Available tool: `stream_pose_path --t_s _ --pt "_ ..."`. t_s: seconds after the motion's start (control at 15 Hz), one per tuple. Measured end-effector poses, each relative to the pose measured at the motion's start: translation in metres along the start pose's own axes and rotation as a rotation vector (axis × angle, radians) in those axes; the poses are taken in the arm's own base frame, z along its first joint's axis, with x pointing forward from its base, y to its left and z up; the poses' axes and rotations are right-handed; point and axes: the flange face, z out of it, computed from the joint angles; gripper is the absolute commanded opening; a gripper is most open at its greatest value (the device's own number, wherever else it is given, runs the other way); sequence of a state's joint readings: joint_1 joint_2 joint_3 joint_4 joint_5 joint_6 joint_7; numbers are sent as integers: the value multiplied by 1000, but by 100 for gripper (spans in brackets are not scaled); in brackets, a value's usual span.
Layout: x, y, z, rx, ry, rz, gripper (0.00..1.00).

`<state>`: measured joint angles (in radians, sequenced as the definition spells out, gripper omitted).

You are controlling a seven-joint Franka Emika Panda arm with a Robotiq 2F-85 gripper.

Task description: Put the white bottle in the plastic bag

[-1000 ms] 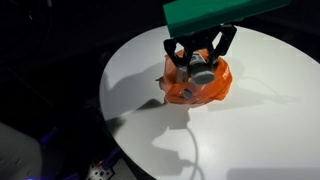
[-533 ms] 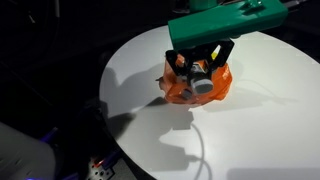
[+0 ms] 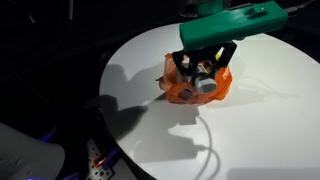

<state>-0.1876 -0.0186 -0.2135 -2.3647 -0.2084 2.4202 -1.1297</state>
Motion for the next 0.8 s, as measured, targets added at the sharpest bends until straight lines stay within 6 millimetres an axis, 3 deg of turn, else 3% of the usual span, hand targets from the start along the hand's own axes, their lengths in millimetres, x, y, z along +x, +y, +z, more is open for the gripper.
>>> stream_pose_path --t_s 0.53,0.8 --pt "35 10 5 -18 -26 -15 25" --pt "41 14 9 -26 -45 -2 25"
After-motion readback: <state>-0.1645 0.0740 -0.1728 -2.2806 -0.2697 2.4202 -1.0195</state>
